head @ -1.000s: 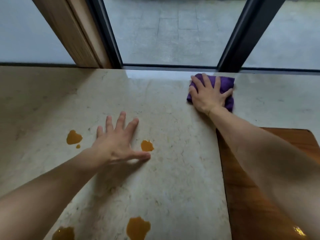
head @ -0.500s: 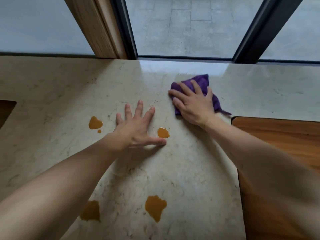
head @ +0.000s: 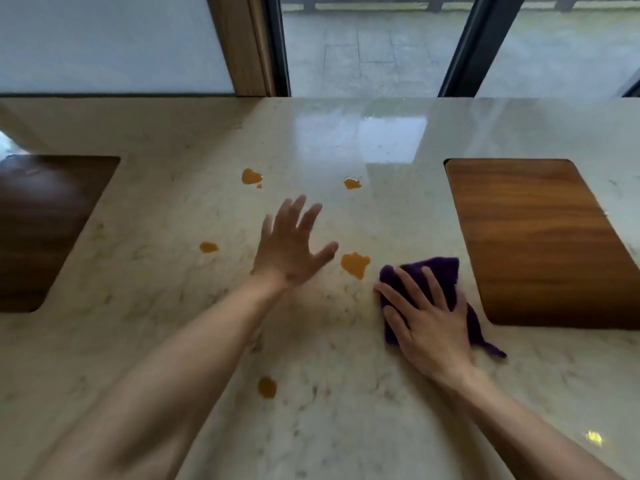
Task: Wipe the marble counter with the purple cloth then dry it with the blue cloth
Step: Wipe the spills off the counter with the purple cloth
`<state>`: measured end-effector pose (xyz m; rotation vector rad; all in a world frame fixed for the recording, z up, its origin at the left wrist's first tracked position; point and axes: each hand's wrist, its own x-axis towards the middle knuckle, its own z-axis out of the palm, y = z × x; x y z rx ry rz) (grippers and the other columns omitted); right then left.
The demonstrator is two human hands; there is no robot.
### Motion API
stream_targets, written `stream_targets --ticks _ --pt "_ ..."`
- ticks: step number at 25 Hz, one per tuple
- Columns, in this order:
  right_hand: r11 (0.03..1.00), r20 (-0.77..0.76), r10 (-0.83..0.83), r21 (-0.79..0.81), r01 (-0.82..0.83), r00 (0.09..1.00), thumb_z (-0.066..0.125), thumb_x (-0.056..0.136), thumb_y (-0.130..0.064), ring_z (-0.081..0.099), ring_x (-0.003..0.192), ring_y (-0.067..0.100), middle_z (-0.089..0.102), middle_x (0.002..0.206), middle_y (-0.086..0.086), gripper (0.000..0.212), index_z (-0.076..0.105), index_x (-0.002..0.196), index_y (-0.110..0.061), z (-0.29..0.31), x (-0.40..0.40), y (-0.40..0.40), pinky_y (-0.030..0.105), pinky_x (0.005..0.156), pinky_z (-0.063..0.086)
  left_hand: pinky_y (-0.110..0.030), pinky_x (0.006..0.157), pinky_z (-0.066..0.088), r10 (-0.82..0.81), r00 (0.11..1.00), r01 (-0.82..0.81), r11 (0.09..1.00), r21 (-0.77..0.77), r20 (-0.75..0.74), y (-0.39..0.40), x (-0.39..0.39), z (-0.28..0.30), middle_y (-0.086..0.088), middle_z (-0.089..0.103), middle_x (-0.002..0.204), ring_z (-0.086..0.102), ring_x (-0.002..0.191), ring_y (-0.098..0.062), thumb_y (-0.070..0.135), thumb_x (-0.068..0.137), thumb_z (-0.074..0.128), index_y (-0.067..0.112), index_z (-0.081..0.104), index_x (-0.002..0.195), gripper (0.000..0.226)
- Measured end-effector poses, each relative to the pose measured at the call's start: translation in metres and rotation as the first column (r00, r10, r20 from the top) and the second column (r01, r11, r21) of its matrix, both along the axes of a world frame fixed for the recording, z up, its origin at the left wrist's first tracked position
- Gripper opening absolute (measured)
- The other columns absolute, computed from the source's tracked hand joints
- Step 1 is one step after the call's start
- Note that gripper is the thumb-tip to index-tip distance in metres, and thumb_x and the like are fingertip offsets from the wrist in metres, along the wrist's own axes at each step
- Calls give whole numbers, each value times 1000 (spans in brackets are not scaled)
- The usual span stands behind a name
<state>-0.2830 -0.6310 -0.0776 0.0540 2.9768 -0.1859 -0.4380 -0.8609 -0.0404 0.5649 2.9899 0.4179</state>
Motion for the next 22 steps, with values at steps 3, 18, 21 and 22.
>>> stream_targets --ticks 3,18,21,22 --pt "998 -31 -54 28 55 998 10 101 -59 6 153 25 20 163 -13 52 26 150 -53 5 87 -33 66 115 12 -47 125 8 -122 992 123 992 -42 31 -31 99 -1 1 12 167 8 154 -23 74 83 20 29 22 157 87" --pt "983 -54 -157 92 162 986 15 102 -54 23 150 31 28 162 -7 51 28 151 -48 -4 150 -59 74 106 19 -43 116 24 -97 995 96 994 -50 -20 -156 149 -41 -5 44 152 38 139 -23 54 96 34 18 46 146 63" --pt "995 -68 -80 55 84 994 14 102 -56 19 150 31 30 161 -6 52 34 150 -46 -4 83 -68 74 106 21 -42 117 21 -88 996 87 996 -25 -15 -155 148 -40 -5 46 151 39 140 -22 52 97 34 17 49 145 61" --pt "998 -81 -42 42 45 996 13 102 -57 16 151 31 28 162 -7 52 32 150 -47 -4 56 -73 74 107 21 -43 118 21 -82 997 81 997 -17 -9 -155 151 -39 -5 45 152 38 141 -22 52 98 31 17 49 145 61"
